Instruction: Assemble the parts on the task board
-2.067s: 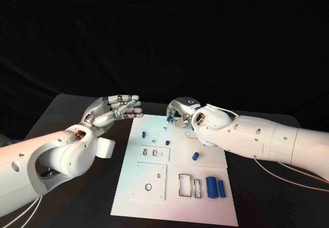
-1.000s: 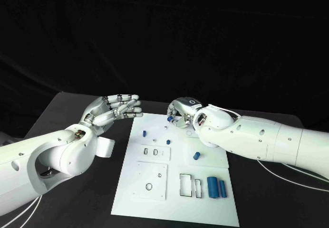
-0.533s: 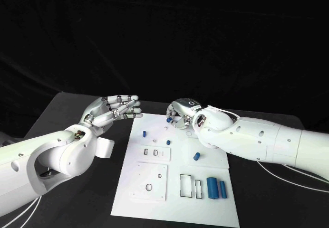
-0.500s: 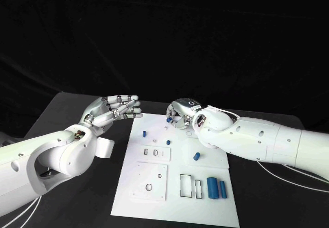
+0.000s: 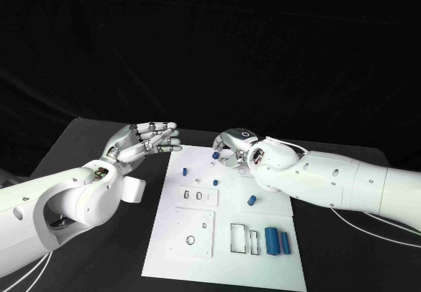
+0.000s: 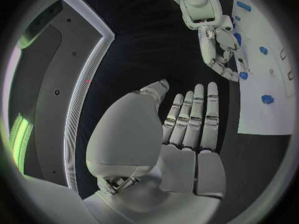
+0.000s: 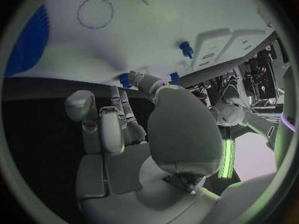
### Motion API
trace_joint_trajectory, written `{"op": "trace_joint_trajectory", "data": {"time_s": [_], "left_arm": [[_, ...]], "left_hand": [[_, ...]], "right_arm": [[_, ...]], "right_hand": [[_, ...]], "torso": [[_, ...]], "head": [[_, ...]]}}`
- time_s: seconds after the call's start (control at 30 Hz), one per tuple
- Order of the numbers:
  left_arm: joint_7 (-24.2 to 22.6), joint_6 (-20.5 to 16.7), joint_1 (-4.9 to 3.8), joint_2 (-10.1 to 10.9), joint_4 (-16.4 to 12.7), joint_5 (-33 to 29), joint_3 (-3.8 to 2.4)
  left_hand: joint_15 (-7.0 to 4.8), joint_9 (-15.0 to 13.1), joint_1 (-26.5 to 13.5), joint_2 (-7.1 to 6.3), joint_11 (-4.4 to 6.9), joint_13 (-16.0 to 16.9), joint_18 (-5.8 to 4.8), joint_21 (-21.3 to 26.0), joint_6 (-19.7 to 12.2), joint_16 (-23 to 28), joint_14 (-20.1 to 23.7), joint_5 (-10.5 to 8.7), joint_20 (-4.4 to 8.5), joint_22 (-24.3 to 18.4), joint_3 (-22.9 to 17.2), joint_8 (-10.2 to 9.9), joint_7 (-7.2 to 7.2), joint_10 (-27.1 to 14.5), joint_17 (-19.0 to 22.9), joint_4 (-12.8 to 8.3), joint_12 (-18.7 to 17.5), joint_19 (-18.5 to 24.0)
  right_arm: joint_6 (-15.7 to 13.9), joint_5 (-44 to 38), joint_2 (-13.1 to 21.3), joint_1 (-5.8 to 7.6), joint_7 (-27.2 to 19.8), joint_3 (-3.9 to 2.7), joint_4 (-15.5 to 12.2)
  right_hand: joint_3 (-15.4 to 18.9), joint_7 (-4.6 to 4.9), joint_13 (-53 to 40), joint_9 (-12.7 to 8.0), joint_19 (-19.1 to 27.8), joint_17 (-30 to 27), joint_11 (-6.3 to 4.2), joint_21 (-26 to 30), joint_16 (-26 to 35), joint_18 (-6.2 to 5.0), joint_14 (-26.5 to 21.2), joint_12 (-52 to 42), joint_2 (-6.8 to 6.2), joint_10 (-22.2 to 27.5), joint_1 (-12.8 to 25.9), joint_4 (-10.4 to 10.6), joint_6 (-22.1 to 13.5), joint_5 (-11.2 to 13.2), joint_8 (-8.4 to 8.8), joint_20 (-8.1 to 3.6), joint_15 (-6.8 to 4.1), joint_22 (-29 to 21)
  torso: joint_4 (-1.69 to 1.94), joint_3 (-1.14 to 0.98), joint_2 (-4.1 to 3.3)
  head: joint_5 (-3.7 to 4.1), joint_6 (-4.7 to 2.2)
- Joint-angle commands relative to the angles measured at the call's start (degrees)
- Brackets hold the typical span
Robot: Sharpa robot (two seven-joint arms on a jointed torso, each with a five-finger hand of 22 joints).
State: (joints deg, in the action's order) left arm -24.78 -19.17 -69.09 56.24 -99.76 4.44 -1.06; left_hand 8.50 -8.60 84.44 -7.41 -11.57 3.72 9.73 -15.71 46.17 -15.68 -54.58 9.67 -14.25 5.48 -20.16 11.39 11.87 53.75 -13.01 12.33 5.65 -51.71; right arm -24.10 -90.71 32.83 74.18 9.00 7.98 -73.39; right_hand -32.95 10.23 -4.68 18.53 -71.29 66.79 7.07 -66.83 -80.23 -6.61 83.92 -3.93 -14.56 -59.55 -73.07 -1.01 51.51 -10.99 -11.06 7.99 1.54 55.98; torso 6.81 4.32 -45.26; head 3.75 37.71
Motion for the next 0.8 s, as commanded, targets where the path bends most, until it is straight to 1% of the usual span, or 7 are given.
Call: {"op": "trace_joint_trajectory", "data": {"time_s": [0.03,0.3,0.43,0.5,0.6,0.67,0.8], "left_arm": [[-0.16,1.08,-0.08,0.07,-0.02,-0.17,-0.05],[-0.14,1.05,-0.08,0.39,0.14,-0.26,-0.04],[-0.11,1.09,-0.08,0.51,0.28,-0.40,-0.04],[-0.11,1.12,-0.08,0.56,0.35,-0.45,-0.04],[-0.12,1.17,-0.08,0.61,0.43,-0.49,-0.04],[-0.11,1.18,-0.08,0.62,0.50,-0.51,-0.03],[-0.09,1.26,-0.07,0.55,0.58,-0.52,-0.03]], "left_hand": [[0.20,0.08,-0.26,-0.09,-0.08,-0.01,0.73,-0.12,-0.19,0.25,0.03,-0.22,-0.16,-0.09,-0.36,-0.22,2.84,-0.26,-0.08,0.01,-0.31,-0.30],[0.20,0.08,-0.26,-0.09,-0.08,-0.01,0.73,-0.12,-0.19,0.25,0.03,-0.22,-0.16,-0.09,-0.36,-0.22,2.84,-0.26,-0.08,0.01,-0.31,-0.30],[0.20,0.08,-0.26,-0.09,-0.08,-0.01,0.73,-0.12,-0.19,0.25,0.03,-0.22,-0.16,-0.09,-0.36,-0.22,2.84,-0.26,-0.08,0.01,-0.31,-0.30],[0.20,0.08,-0.26,-0.09,-0.08,-0.01,0.73,-0.12,-0.19,0.25,0.03,-0.22,-0.16,-0.09,-0.36,-0.22,2.84,-0.26,-0.08,0.01,-0.31,-0.30],[0.22,0.09,-0.32,-0.13,-0.09,0.00,0.72,-0.10,-0.24,0.32,0.07,-0.24,-0.18,-0.13,-0.40,-0.26,2.84,-0.30,-0.14,-0.03,-0.39,-0.27],[0.22,0.09,-0.32,-0.13,-0.09,0.00,0.72,-0.10,-0.24,0.32,0.07,-0.24,-0.18,-0.13,-0.40,-0.26,2.84,-0.30,-0.14,-0.03,-0.39,-0.27],[0.22,0.09,-0.32,-0.13,-0.09,0.00,0.72,-0.10,-0.24,0.32,0.07,-0.24,-0.18,-0.13,-0.40,-0.26,2.84,-0.30,-0.14,-0.03,-0.39,-0.27]], "right_arm": [[-0.28,-1.50,1.79,0.00,1.15,-0.01,-1.97],[-3.78,1.66,9.65,0.59,1.02,-0.55,-9.15],[-2.72,8.73,14.06,1.42,0.52,-0.79,-11.77],[-1.65,13.08,16.15,1.75,-0.42,-0.85,-12.42],[-0.07,16.43,17.78,1.94,-0.78,-0.88,-12.48],[1.28,18.21,18.44,1.99,-0.70,-0.89,-12.16],[3.17,19.77,18.73,1.91,-0.30,-0.88,-11.22]], "right_hand": [[0.77,0.05,0.10,0.07,-0.16,0.03,-0.13,-0.12,0.09,-0.49,1.02,-0.50,0.19,0.30,-0.67,-0.01,0.06,-0.22,0.28,-0.12,0.50,0.53],[1.02,0.02,-0.36,0.51,-2.81,2.53,-0.65,-2.78,-1.32,0.29,1.84,-3.38,0.64,-3.94,-0.71,0.82,2.66,-2.12,-0.28,-0.42,0.12,4.47],[0.54,-1.11,-2.47,0.71,-4.39,4.68,-2.58,-4.69,-2.50,0.79,2.42,-7.43,-0.05,-12.10,-0.05,1.60,3.63,-1.88,-0.24,-1.52,-1.32,7.29],[2.56,-2.23,-6.20,0.87,-5.56,6.79,-4.28,-6.16,-3.53,1.22,2.93,-12.55,-1.48,-18.15,-0.04,1.44,3.88,-2.59,-0.15,-2.86,-2.79,9.47],[7.90,-2.77,-18.93,1.49,-6.57,8.82,-4.74,-7.37,-4.54,1.69,3.37,-25.92,-1.55,-16.35,-0.10,1.74,2.51,-4.07,-0.44,-3.59,-3.28,11.62],[12.96,-2.45,-46.66,2.58,-7.69,12.93,-4.26,-8.79,-6.32,2.09,4.12,-52.29,-0.25,-14.45,-0.94,3.31,0.47,-4.67,-2.05,-3.20,-2.78,14.02],[18.05,-1.85,-64.71,3.79,-8.81,17.00,-3.72,-10.24,-7.90,2.52,4.84,-68.90,0.81,-18.44,-2.35,6.09,-1.84,-5.00,-4.72,-2.58,-2.23,16.47]], "torso": [[-0.08,-0.08,0.01],[-0.72,-0.28,0.20],[-1.11,-0.48,0.40],[-1.32,-0.53,0.48],[-1.56,-0.71,0.46],[-1.66,-0.84,0.46],[-1.79,-0.97,0.46]], "head": [[0.02,-0.06],[0.30,-0.41],[0.59,-0.43],[0.69,-0.48],[0.69,-0.46],[0.63,-0.40],[0.67,-0.43]]}}
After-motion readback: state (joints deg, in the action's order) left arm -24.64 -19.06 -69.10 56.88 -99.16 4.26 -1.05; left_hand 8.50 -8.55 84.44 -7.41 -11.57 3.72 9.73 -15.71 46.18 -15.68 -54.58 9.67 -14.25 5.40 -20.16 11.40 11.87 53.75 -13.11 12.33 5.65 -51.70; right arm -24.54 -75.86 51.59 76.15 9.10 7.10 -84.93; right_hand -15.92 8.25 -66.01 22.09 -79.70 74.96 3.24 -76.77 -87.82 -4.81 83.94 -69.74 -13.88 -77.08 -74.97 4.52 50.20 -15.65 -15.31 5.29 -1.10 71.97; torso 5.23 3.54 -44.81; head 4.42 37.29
